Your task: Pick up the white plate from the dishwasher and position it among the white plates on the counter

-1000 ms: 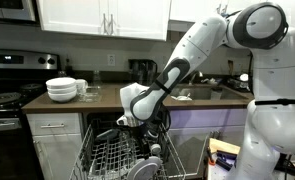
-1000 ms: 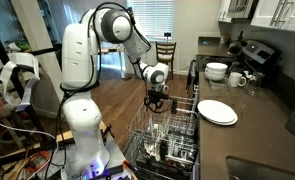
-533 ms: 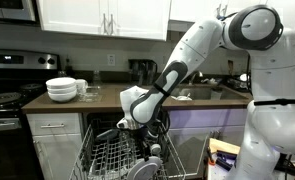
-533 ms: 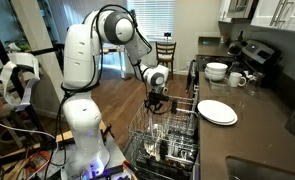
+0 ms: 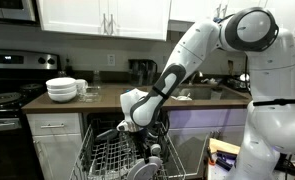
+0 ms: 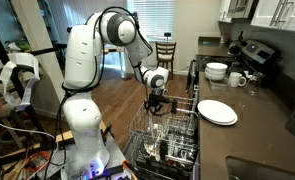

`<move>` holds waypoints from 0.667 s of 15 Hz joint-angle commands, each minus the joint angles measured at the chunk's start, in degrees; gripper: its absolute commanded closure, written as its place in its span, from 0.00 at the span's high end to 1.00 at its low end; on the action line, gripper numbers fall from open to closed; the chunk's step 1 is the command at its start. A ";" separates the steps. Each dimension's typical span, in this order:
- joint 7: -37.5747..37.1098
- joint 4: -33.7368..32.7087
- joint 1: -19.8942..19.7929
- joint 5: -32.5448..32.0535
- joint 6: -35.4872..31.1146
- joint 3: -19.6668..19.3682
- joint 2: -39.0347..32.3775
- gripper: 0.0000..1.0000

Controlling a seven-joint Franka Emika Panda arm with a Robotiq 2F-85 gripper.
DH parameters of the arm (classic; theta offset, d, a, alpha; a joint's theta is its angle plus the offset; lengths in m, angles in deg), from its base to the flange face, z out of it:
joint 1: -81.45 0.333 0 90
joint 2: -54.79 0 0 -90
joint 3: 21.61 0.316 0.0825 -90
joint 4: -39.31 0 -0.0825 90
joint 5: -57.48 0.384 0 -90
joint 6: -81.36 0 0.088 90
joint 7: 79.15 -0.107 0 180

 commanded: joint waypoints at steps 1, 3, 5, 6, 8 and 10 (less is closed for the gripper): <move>2.64 -0.17 -1.54 -0.22 -2.24 1.15 -1.45 0.57; 3.22 -0.24 -1.65 -0.24 -3.00 1.27 -2.07 0.55; 3.71 -0.28 -1.86 -0.32 -3.68 1.45 -2.74 0.49; 3.95 -0.29 -1.97 -0.40 -3.88 1.51 -3.01 0.41; 4.47 -0.36 -2.23 -0.18 -4.13 1.69 -3.48 0.31; 5.00 -0.36 -2.45 0.10 -4.40 1.90 -3.78 0.09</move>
